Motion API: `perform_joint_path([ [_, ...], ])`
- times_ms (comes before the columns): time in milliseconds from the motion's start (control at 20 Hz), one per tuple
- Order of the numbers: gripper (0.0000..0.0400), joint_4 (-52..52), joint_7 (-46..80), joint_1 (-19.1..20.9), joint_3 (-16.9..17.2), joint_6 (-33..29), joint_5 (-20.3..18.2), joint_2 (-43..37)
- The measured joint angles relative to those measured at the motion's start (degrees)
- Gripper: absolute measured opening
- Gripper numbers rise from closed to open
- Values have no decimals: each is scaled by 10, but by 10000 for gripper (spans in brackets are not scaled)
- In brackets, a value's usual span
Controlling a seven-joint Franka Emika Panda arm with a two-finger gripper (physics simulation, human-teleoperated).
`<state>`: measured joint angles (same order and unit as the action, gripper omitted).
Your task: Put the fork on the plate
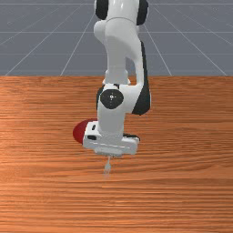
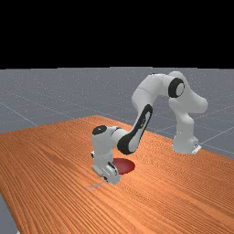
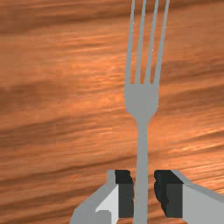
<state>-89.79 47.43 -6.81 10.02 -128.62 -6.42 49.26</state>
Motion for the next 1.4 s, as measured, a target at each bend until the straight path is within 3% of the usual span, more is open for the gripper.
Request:
perform_joint_path([
  [200, 86, -148, -13, -15, -13, -1, -9, -142],
  [600, 86, -215, -14, -30, -23, -11, -13, -190],
  [850, 86, -338, -14, -28, -11, -37, -15, -313],
  [1050, 86, -383, -19, -3, 24, -104, 2, -308],
  [1200, 86, -388, -30, 21, 49, -120, 15, -299],
  [1400, 86, -386, -27, 28, 57, -132, 25, -269],
])
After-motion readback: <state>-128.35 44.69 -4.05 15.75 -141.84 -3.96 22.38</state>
